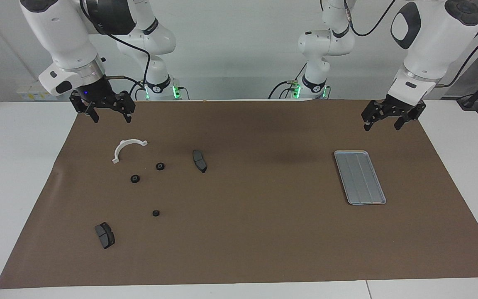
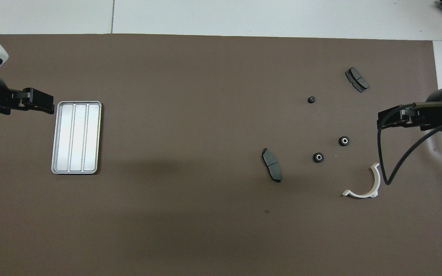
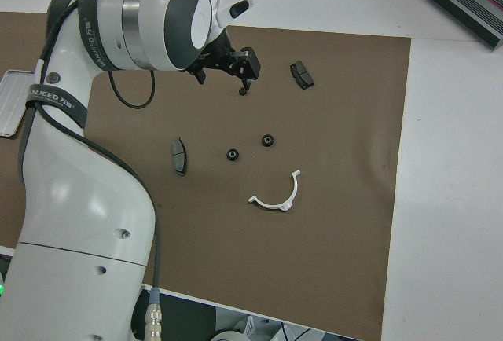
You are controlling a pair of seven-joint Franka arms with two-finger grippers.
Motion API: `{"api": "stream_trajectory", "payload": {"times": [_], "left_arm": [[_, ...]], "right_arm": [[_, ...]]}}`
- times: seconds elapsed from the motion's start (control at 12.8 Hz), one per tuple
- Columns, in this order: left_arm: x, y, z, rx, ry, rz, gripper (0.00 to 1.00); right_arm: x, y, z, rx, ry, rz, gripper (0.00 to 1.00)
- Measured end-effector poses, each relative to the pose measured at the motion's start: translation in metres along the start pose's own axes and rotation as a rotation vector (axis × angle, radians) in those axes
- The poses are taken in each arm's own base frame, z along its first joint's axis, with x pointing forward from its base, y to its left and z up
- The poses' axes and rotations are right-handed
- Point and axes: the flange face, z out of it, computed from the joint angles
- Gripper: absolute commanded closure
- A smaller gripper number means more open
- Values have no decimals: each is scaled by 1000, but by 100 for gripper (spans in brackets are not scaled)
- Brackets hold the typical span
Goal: Pick bearing gear from pile to tray
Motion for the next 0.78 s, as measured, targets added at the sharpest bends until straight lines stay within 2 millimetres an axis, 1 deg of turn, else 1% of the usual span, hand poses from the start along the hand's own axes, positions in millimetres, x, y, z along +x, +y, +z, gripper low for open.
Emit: {"api": "stream_trajectory", "payload": {"times": [0.54,0.7,0.78], "left_arm": [[0,0,0,0,0,0,0],[0,0,0,0,0,0,0],[0,0,0,0,0,0,0]], "right_arm": [[0,1,1,0,-3,2,0],[1,1,5,1,6,2,0],[1,2,11,1,13,3,0]]}}
